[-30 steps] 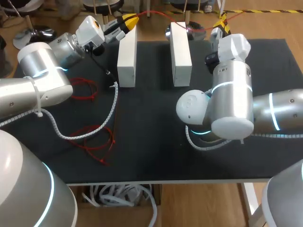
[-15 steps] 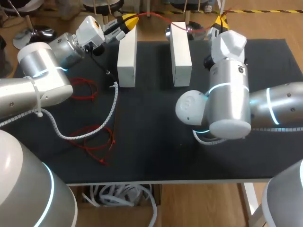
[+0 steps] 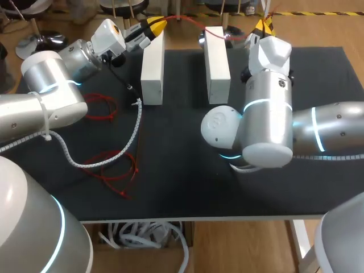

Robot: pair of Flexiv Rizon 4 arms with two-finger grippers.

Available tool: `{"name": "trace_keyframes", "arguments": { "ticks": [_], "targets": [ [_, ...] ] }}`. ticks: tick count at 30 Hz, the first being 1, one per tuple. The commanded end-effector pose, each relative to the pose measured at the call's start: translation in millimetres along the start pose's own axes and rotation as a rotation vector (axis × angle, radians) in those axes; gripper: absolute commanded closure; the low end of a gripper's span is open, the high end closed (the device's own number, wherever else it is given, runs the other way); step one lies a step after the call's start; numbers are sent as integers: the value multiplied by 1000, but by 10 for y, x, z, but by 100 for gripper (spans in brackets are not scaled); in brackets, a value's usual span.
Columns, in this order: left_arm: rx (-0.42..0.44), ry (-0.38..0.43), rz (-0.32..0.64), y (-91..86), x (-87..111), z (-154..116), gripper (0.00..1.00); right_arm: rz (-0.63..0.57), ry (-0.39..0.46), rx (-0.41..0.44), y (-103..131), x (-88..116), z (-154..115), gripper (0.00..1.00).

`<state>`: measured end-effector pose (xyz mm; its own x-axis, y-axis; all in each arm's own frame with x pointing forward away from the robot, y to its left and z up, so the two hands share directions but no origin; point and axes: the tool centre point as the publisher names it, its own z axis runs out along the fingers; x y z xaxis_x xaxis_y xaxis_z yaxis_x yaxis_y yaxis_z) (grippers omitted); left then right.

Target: Grab the tape and strap the tape.

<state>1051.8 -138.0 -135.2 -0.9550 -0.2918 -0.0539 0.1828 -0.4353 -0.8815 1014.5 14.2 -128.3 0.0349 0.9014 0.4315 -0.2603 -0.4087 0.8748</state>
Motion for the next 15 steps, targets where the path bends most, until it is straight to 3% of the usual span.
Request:
{"name": "trace_keyframes", "arguments": {
  "ticks": [1, 2, 6, 8, 9, 15],
  "targets": [
    [3, -1, 2, 15, 0, 0, 100, 0, -1, 4, 21, 6, 8, 100],
    [3, -1, 2, 15, 0, 0, 100, 0, -1, 4, 21, 6, 8, 100],
    [-234, 32, 0, 22, 43, -3, 100, 0, -1, 4, 21, 6, 8, 100],
    [-400, 41, -24, 15, 81, -1, 100, 0, -1, 4, 21, 6, 8, 100],
    [-443, 39, -10, 8, 100, 5, 100, 0, -1, 4, 21, 6, 8, 100],
    [-954, 102, -81, -20, 243, 47, 100, 0, -1, 4, 21, 6, 8, 100]
  ]
}}
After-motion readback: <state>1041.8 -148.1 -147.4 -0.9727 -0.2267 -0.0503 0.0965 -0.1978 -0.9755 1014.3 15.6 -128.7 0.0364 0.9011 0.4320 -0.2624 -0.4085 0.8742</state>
